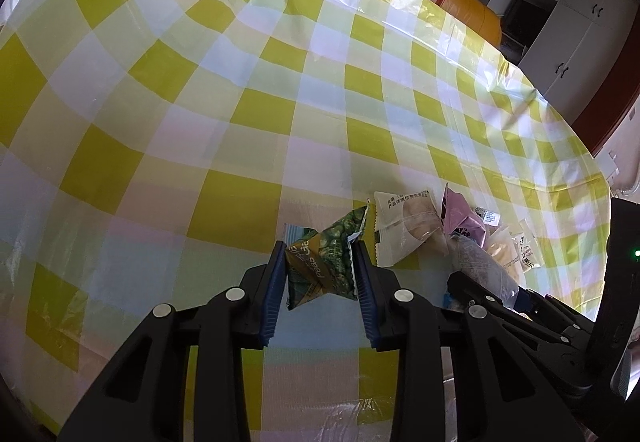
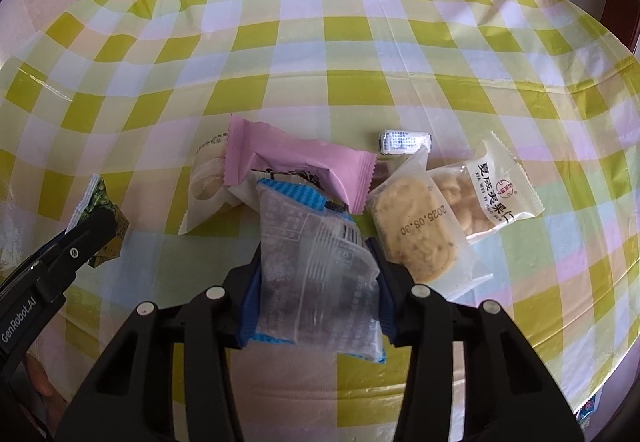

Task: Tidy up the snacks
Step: 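Grasp the green seaweed packet with left gripper while right gripper grasps clear blue-edged bag, then carry both packets to the white box and open both grippers to drop them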

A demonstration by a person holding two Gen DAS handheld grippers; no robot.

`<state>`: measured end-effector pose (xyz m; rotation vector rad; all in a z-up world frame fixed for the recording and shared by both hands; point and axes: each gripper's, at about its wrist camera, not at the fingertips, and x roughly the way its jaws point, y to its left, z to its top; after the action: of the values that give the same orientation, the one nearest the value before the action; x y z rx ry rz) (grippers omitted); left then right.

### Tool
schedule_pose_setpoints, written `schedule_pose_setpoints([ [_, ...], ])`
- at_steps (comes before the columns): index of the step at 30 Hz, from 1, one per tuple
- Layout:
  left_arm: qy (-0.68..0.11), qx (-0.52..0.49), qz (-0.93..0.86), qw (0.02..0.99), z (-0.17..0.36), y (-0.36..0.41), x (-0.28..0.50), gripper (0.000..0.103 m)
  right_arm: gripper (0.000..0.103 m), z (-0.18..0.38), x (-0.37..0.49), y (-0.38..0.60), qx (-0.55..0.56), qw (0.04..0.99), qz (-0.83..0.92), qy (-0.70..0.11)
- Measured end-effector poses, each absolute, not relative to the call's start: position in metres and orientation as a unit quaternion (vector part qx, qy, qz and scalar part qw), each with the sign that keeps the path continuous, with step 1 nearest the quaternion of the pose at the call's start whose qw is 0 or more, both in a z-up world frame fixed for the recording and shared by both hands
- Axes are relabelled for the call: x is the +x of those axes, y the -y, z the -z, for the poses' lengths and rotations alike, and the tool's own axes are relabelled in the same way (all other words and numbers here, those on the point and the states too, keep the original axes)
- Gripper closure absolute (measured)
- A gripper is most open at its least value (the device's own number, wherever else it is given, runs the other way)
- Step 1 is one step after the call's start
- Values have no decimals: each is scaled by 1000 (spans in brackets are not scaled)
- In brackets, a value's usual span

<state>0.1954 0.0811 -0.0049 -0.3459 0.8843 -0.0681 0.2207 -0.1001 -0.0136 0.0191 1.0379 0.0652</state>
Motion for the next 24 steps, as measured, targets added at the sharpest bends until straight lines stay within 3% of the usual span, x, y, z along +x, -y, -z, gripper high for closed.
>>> schedule_pose_setpoints([
  [11, -396, -168, 43, 901, -23, -73, 178, 71, 57, -14, 195, 119, 17, 880, -34, -473],
  [24, -400, -128, 134, 898, -44, 10, 143, 71, 57, -42, 148, 190, 25, 888, 5, -460],
])
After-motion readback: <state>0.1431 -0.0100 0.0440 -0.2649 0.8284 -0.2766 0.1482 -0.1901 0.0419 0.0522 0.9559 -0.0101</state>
